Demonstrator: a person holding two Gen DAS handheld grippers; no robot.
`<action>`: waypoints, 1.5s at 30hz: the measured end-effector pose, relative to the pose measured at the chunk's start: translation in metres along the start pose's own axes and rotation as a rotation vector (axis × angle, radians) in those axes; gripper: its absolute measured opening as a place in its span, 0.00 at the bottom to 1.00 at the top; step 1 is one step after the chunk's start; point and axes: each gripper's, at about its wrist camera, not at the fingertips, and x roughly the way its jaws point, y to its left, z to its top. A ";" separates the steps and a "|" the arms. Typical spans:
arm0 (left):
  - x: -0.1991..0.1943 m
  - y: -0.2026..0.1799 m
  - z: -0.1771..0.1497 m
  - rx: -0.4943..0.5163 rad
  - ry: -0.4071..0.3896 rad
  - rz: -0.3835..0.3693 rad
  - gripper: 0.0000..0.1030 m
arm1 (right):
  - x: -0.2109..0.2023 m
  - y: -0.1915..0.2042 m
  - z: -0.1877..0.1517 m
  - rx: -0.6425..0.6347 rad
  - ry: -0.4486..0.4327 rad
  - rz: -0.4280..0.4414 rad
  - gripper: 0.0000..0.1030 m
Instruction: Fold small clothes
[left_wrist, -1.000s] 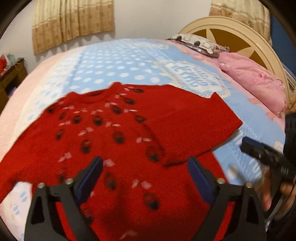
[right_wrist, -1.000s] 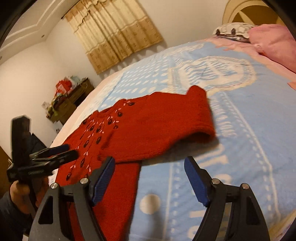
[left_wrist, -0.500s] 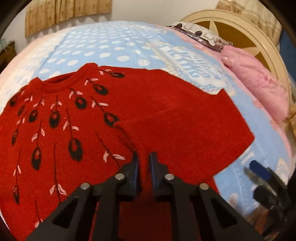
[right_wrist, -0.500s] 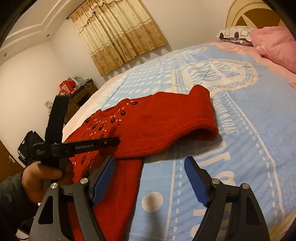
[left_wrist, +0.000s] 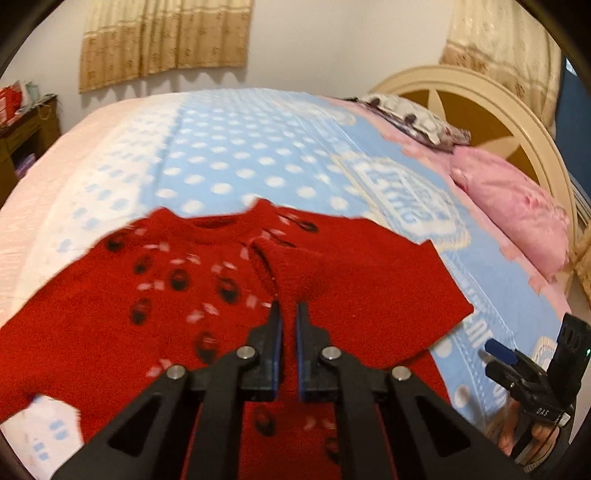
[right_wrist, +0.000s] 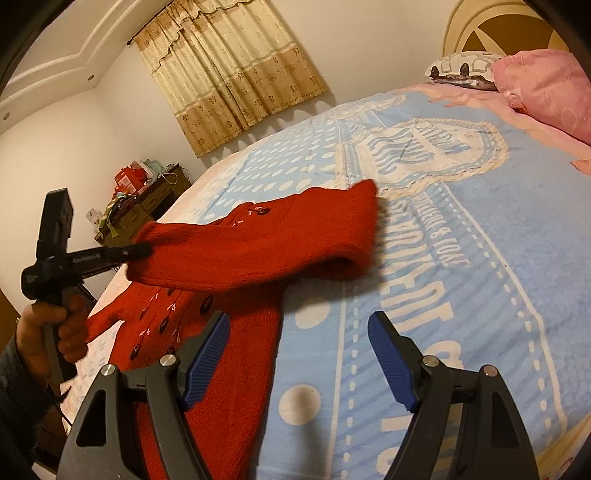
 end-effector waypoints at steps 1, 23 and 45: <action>-0.003 0.007 0.000 -0.008 -0.007 0.009 0.06 | 0.000 0.000 0.000 -0.001 0.001 0.000 0.76; -0.031 0.128 -0.048 -0.188 -0.011 0.113 0.06 | 0.004 -0.002 -0.001 0.006 0.016 -0.009 0.76; -0.023 0.168 -0.089 -0.302 0.014 0.111 0.06 | 0.014 -0.005 -0.003 0.010 0.050 -0.018 0.76</action>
